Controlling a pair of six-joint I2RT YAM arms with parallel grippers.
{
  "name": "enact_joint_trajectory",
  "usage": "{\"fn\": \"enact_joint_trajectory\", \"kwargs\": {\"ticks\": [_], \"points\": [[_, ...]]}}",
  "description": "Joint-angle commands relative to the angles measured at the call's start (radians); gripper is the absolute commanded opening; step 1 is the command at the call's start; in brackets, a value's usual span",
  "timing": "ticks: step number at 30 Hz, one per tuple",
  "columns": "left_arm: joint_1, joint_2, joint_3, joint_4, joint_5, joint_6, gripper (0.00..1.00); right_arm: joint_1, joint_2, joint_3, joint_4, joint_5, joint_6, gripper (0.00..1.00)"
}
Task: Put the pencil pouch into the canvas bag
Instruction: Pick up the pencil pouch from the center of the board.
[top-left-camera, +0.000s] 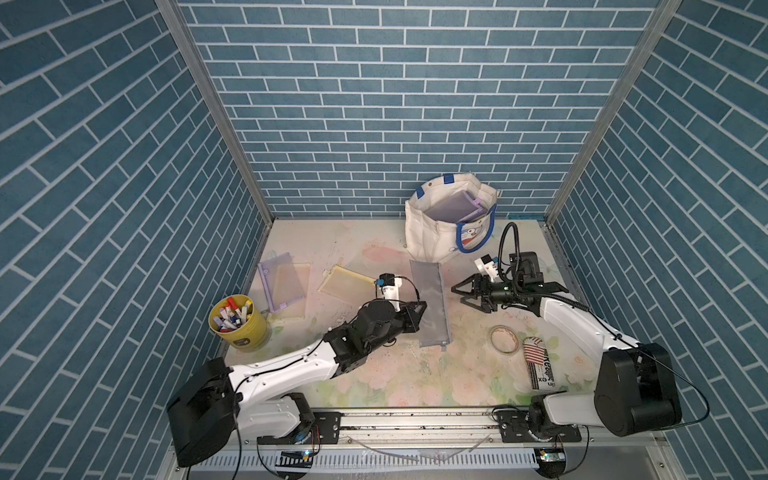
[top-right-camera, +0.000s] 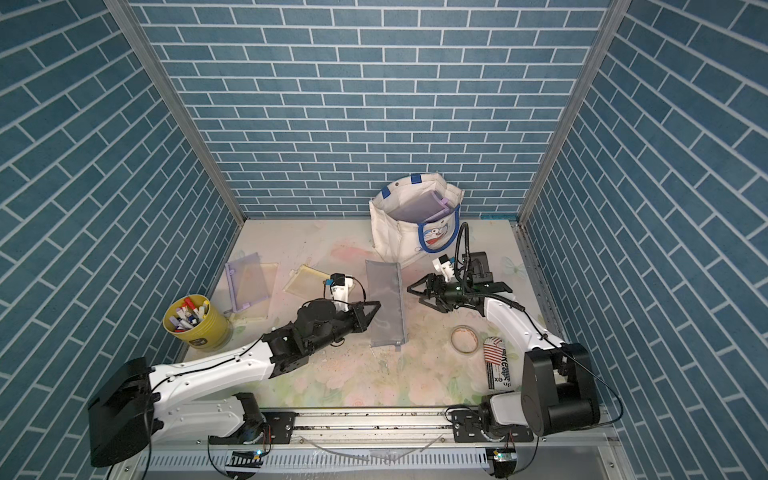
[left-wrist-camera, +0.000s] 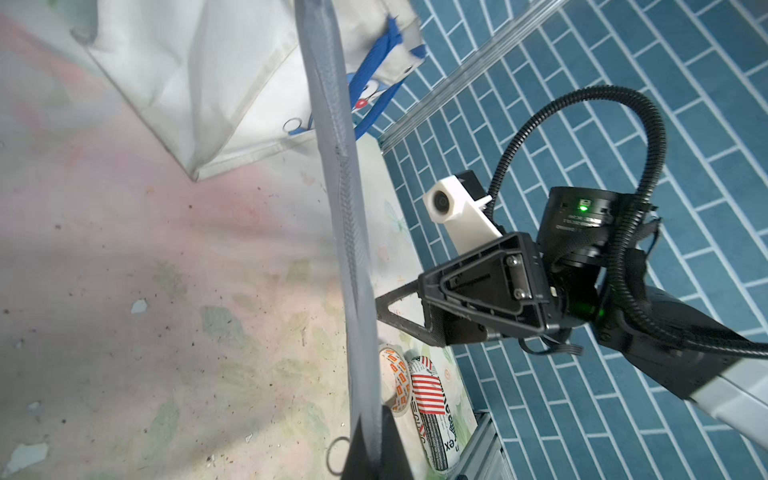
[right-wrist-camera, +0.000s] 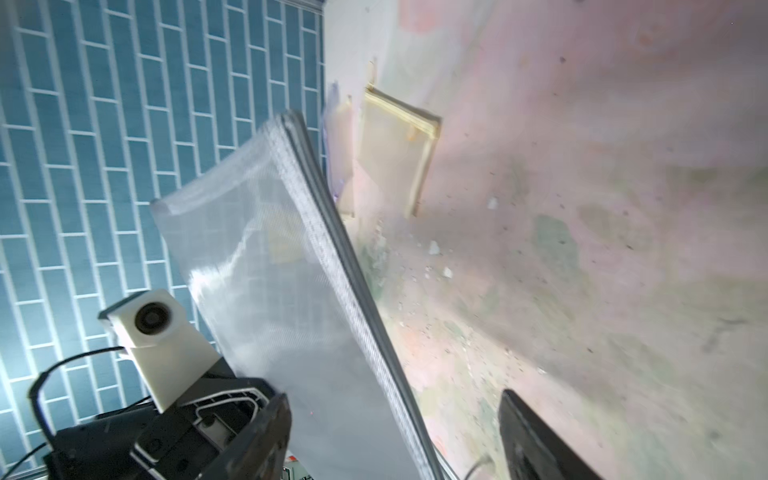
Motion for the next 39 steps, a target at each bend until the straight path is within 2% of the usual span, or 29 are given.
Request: {"fn": "enact_joint_trajectory", "kwargs": {"ticks": [1,3,6,13,16,21,26,32,37,38,39], "points": [[0.012,-0.065,0.049,-0.116,0.024,0.118,0.00,0.005,-0.031,-0.001,0.337,-0.130,0.231,0.79],[0.016,-0.090,0.083,-0.134,0.046,0.143,0.00,0.015,-0.025,-0.011,0.474,-0.155,0.319,0.80],[0.017,-0.104,0.115,-0.146,0.073,0.163,0.00,0.047,-0.019,-0.007,0.582,-0.178,0.376,0.81],[0.017,-0.087,0.141,-0.084,0.096,0.170,0.00,0.133,-0.013,-0.013,0.689,-0.194,0.412,0.78],[0.018,-0.086,0.142,-0.074,0.089,0.169,0.00,0.139,-0.016,-0.038,0.816,-0.192,0.491,0.69],[0.018,-0.119,0.130,-0.097,0.056,0.177,0.00,0.139,-0.020,-0.056,0.867,-0.188,0.522,0.38],[0.025,-0.176,0.097,-0.102,0.027,0.178,0.00,0.140,-0.006,-0.046,0.869,-0.198,0.522,0.26],[0.027,-0.217,0.092,-0.168,0.004,0.192,0.00,0.141,0.013,0.005,0.861,-0.222,0.519,0.01],[0.030,-0.228,0.105,-0.204,-0.011,0.212,0.00,0.140,0.043,0.051,0.838,-0.233,0.509,0.00],[0.030,-0.227,0.110,-0.221,-0.025,0.213,0.11,0.141,0.047,0.060,0.825,-0.225,0.506,0.00],[0.030,-0.227,0.111,-0.239,-0.045,0.209,0.31,0.139,0.049,0.071,0.805,-0.212,0.499,0.00]]}}
